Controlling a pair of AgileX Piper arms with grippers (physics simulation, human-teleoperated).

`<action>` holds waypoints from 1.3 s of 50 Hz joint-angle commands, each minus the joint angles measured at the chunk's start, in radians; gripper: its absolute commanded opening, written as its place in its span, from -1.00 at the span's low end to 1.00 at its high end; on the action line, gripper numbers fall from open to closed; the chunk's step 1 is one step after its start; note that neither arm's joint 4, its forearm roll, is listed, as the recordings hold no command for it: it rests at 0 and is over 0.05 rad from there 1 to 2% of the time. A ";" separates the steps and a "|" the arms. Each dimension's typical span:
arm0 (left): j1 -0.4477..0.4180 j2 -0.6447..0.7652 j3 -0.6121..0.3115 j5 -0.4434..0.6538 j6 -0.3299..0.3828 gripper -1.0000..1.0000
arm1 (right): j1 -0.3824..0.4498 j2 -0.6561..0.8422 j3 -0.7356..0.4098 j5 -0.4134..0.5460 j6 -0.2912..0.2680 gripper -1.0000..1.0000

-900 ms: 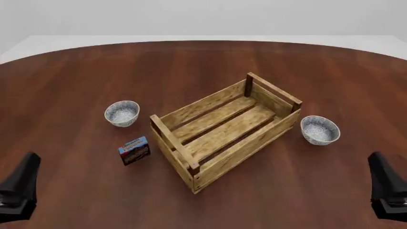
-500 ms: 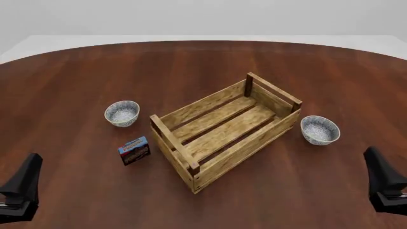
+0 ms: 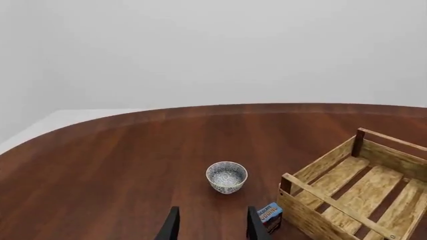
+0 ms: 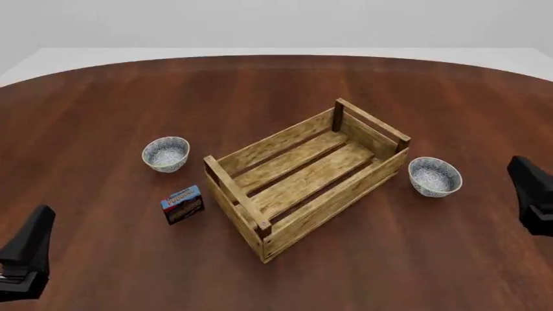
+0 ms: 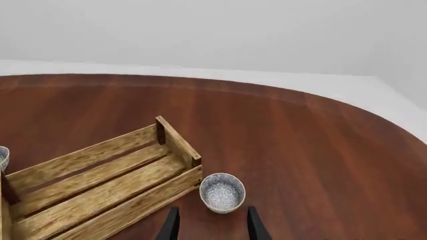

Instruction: Stack the right bowl on the left bowl and place them in the tray.

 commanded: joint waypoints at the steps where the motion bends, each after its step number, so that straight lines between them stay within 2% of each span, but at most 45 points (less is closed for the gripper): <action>1: 0.003 0.000 -0.017 0.018 0.002 1.00 | -0.056 0.181 -0.153 0.084 -0.002 1.00; 3: -0.001 0.000 -0.017 0.021 0.010 1.00 | -0.050 0.195 -0.195 0.121 -0.012 1.00; 5: 0.000 0.001 -0.017 0.026 0.017 1.00 | -0.081 0.235 -0.227 0.142 -0.036 1.00; 7: -0.004 0.001 -0.021 0.031 0.011 1.00 | -0.067 0.285 -0.264 0.171 -0.009 1.00; 13: -0.007 0.001 -0.026 0.041 0.025 1.00 | -0.074 0.406 -0.342 0.208 -0.034 1.00; 14: -0.005 0.001 -0.029 0.044 0.021 1.00 | -0.060 0.430 -0.359 0.218 -0.022 1.00; 16: -0.001 0.000 -0.033 0.047 0.017 1.00 | -0.062 0.463 -0.378 0.225 -0.017 1.00; 22: 0.009 0.000 -0.044 0.052 0.016 1.00 | -0.085 0.570 -0.423 0.229 -0.066 1.00; 25: 0.006 0.000 -0.032 0.048 0.019 1.00 | -0.082 0.608 -0.451 0.241 -0.049 1.00; 29: 0.003 0.000 -0.030 0.046 0.021 1.00 | -0.101 0.666 -0.475 0.245 -0.075 1.00; 34: 0.000 0.000 -0.027 0.036 0.022 1.00 | -0.097 0.696 -0.510 0.266 -0.061 1.00; 54: 0.009 0.000 -0.037 0.030 0.003 1.00 | -0.141 0.943 -0.632 0.247 -0.020 1.00; 65: 0.012 0.000 -0.038 0.028 0.002 1.00 | -0.183 1.086 -0.659 0.194 -0.002 1.00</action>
